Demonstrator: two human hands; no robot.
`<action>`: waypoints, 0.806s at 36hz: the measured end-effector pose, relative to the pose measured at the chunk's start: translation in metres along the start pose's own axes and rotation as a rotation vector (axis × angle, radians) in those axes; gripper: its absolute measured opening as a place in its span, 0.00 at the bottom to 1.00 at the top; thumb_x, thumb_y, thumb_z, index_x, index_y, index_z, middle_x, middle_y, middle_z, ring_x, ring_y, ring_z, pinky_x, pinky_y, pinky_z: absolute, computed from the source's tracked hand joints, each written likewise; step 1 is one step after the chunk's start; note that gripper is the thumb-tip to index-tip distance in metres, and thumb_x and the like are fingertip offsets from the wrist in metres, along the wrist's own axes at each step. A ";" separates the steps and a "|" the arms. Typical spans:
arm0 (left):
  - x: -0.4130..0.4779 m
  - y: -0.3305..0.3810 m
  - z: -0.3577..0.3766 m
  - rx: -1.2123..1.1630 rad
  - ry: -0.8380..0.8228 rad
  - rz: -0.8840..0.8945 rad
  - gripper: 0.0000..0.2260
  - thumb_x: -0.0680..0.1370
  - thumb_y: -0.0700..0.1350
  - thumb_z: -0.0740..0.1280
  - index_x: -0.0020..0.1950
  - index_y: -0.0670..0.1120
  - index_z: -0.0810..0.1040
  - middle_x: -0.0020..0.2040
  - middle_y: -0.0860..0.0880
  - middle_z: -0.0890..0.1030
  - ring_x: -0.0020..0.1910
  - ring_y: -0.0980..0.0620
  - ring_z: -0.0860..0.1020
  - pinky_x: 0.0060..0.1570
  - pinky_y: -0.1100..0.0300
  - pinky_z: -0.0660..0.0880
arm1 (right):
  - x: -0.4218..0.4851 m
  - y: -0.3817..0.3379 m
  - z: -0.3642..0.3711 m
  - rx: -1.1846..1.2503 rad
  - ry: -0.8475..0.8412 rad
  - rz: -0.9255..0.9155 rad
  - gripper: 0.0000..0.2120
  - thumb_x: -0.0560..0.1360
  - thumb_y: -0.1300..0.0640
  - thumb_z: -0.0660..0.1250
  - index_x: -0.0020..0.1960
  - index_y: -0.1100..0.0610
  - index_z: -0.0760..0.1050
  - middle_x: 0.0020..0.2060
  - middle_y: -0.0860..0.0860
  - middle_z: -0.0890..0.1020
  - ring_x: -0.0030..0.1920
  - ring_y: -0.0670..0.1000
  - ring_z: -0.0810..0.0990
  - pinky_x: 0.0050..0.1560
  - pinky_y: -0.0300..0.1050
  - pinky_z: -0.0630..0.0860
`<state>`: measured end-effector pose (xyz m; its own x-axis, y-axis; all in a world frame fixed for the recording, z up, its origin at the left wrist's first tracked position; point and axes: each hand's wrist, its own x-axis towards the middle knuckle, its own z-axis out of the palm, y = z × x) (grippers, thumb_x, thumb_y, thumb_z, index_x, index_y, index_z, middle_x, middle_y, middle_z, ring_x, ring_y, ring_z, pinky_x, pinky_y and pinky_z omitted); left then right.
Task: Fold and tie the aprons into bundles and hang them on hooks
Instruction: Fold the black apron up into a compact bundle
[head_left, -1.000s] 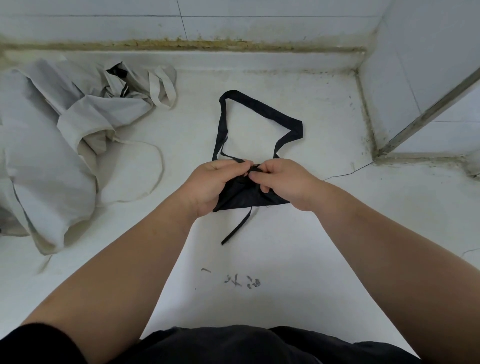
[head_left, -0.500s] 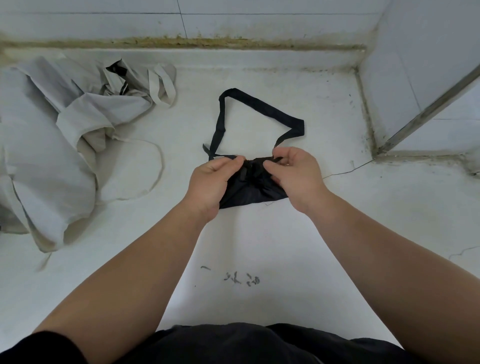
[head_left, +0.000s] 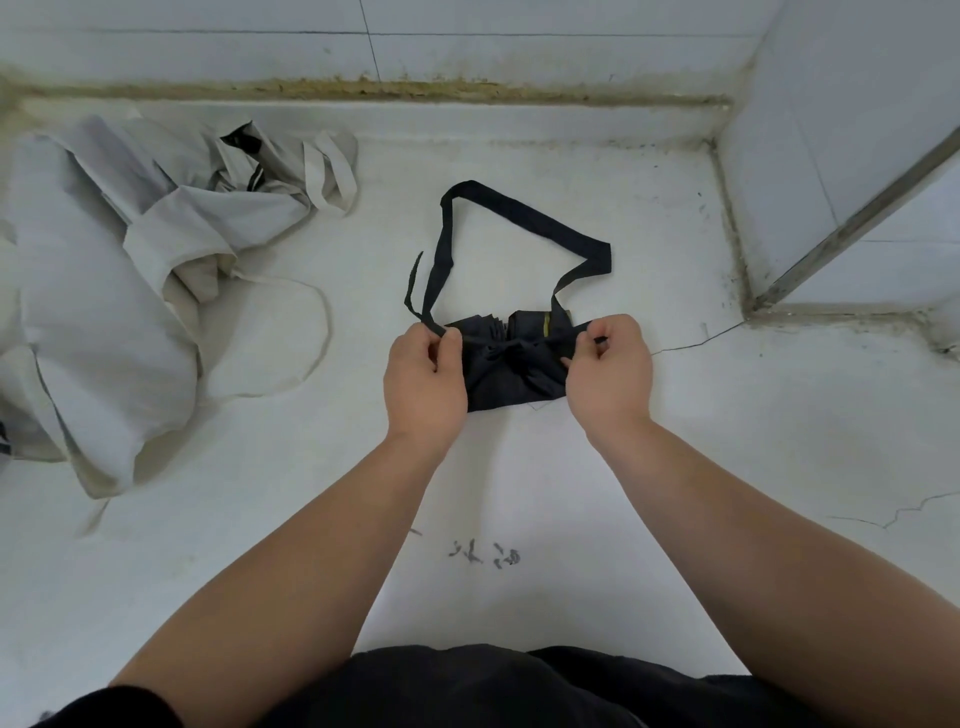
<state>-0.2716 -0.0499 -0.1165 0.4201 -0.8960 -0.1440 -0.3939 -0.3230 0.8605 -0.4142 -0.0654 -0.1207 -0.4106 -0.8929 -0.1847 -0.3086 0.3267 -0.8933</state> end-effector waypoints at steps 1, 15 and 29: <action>0.000 -0.001 0.000 0.003 0.012 0.002 0.13 0.81 0.47 0.60 0.39 0.44 0.68 0.41 0.44 0.75 0.38 0.49 0.70 0.39 0.60 0.67 | 0.001 0.001 0.000 -0.010 0.011 0.000 0.16 0.77 0.66 0.58 0.37 0.48 0.63 0.34 0.46 0.70 0.42 0.54 0.74 0.51 0.58 0.78; -0.004 -0.014 -0.006 0.146 0.058 0.013 0.14 0.81 0.47 0.60 0.37 0.46 0.65 0.40 0.46 0.74 0.39 0.49 0.71 0.39 0.59 0.64 | 0.005 0.008 -0.002 -0.140 0.021 0.077 0.11 0.75 0.68 0.56 0.42 0.53 0.71 0.40 0.48 0.74 0.44 0.54 0.75 0.49 0.48 0.76; 0.011 -0.001 -0.023 -0.361 -0.071 -0.387 0.15 0.76 0.45 0.69 0.33 0.46 0.68 0.36 0.46 0.71 0.38 0.49 0.67 0.41 0.55 0.67 | 0.016 -0.007 -0.015 -0.009 -0.323 0.287 0.12 0.78 0.63 0.57 0.53 0.63 0.78 0.45 0.54 0.79 0.36 0.53 0.80 0.46 0.49 0.82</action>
<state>-0.2476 -0.0525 -0.1076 0.4173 -0.7549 -0.5059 0.0905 -0.5194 0.8497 -0.4313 -0.0779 -0.1117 -0.1918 -0.8163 -0.5448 -0.2288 0.5770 -0.7840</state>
